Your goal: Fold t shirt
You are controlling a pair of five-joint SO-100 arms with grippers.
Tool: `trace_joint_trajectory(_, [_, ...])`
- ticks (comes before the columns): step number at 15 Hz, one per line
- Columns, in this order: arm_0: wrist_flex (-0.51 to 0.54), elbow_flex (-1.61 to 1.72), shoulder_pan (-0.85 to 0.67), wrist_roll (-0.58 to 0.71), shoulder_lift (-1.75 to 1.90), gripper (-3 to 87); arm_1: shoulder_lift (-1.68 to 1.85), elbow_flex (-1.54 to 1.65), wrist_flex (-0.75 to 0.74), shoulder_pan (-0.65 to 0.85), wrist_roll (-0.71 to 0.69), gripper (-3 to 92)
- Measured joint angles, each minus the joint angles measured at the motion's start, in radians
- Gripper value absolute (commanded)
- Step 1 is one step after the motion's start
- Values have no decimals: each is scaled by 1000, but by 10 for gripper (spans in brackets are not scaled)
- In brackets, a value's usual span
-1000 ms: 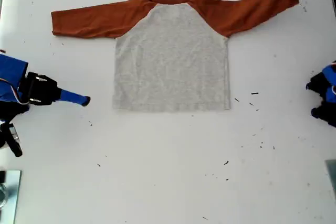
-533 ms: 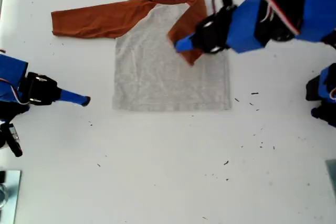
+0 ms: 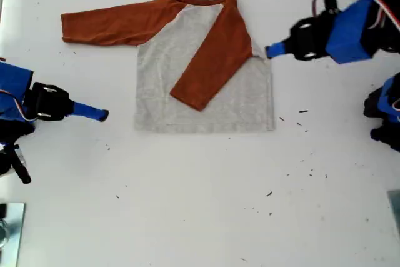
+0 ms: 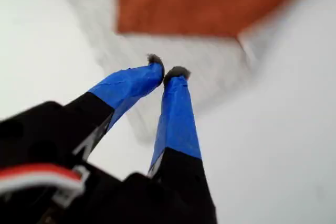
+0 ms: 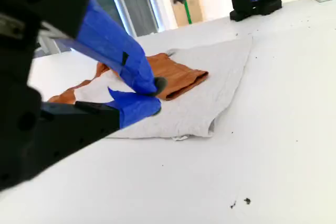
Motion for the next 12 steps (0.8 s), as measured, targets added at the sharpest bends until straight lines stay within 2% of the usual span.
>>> trace_joint_trajectory(2, [-2, 0, -9, -55, 0, -3, 288, 374, 60, 18, 72, 35])
trace_joint_trajectory(5, [-63, -25, -35, -235, -29, -3, 382, 592, 67, -5, 101, 35])
trace_joint_trajectory(8, [-35, -373, -31, -423, -506, -2, 357, 638, 40, -9, 80, 35])
trace_joint_trajectory(9, [23, -551, -31, -466, -715, -2, 357, 644, 35, -5, 64, 35])
trace_joint_trajectory(12, [407, -1097, -37, -661, -1305, -2, 364, 653, 32, 0, 48, 35])
